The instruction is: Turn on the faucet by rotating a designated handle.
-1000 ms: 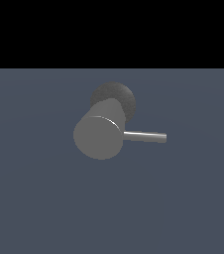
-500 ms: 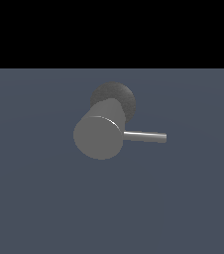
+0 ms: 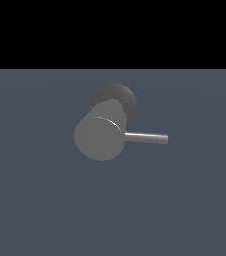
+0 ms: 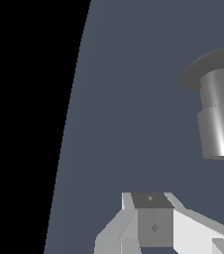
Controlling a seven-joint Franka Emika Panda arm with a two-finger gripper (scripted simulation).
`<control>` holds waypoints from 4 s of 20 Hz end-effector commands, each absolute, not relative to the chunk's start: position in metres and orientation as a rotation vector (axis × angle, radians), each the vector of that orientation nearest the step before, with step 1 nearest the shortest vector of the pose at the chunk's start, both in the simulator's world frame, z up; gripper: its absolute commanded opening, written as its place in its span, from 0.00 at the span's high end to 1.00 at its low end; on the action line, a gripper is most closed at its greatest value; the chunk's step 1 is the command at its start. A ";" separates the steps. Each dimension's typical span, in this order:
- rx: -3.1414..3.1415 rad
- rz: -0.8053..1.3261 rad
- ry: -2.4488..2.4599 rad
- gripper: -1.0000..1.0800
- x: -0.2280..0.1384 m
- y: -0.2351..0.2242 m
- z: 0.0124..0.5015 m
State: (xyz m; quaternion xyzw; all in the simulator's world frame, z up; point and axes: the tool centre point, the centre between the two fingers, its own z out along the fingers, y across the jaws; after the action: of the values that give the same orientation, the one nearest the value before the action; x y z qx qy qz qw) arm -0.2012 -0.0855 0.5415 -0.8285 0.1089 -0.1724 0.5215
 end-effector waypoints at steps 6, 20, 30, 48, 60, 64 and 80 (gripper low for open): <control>-1.987 -0.421 0.285 1.00 -0.201 -0.092 0.539; -1.779 -0.494 0.280 1.00 -0.196 -0.112 0.552; -1.412 -0.591 0.319 1.00 -0.186 -0.159 0.560; -0.717 -0.653 0.596 1.00 -0.146 -0.265 0.481; -0.339 -0.588 0.918 1.00 -0.114 -0.296 0.350; -0.234 -0.548 1.046 1.00 -0.106 -0.293 0.296; -0.019 -0.404 1.412 1.00 -0.106 -0.248 0.146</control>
State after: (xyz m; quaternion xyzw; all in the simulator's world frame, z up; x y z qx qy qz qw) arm -0.1047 -0.2519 0.1547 -0.0131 0.6356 -0.1889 0.7484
